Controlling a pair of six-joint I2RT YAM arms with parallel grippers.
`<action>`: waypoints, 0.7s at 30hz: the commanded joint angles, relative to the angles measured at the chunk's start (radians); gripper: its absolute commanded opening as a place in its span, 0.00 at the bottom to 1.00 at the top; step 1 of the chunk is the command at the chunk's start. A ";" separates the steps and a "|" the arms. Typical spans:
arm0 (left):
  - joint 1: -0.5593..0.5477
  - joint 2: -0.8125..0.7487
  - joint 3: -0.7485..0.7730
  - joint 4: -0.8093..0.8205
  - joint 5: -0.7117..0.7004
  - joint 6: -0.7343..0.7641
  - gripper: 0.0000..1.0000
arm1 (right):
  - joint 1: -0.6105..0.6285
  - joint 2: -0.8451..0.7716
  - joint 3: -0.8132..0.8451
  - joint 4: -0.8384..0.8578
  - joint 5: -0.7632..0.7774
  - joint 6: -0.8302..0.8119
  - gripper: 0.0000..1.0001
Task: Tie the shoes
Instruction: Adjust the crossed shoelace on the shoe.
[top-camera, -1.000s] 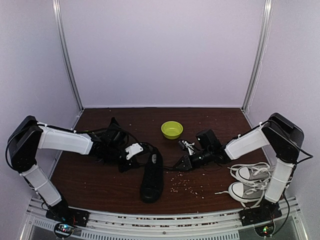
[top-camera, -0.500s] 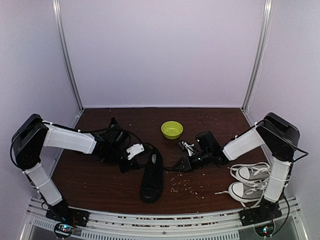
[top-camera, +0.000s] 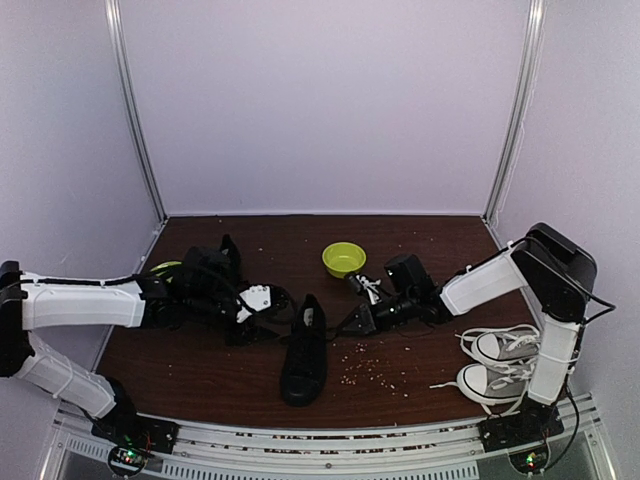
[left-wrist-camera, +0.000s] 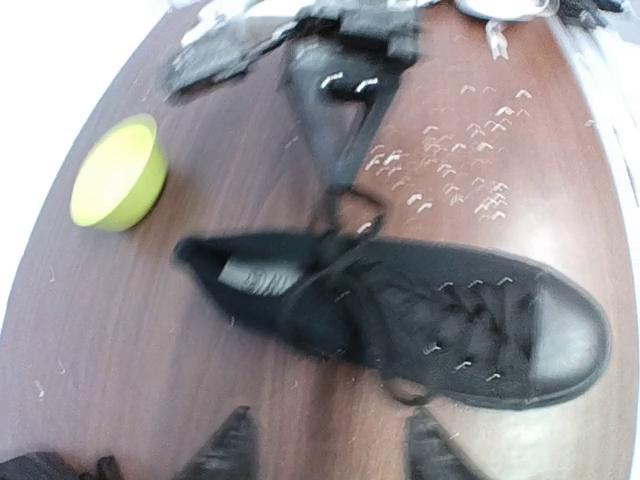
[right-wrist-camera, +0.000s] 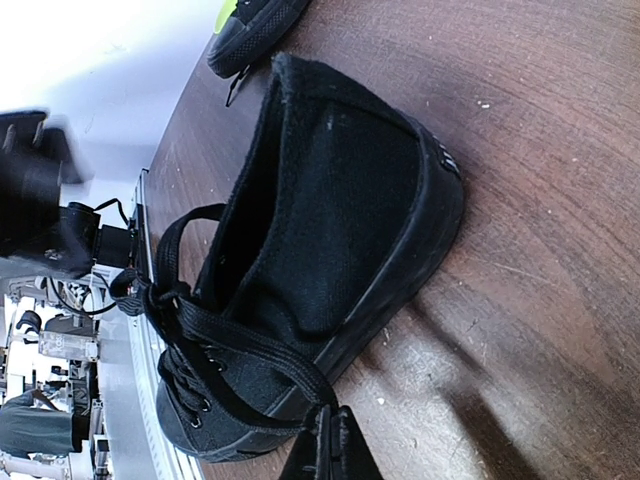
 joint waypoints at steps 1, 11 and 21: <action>-0.055 -0.019 -0.005 0.013 0.039 0.112 0.22 | 0.005 -0.007 0.030 0.001 -0.012 0.008 0.00; -0.067 0.182 0.149 -0.268 0.224 0.239 0.08 | 0.006 -0.008 0.039 -0.010 -0.010 0.003 0.00; -0.060 0.277 0.189 -0.163 -0.019 0.150 0.16 | 0.007 -0.009 0.064 -0.019 -0.016 0.001 0.00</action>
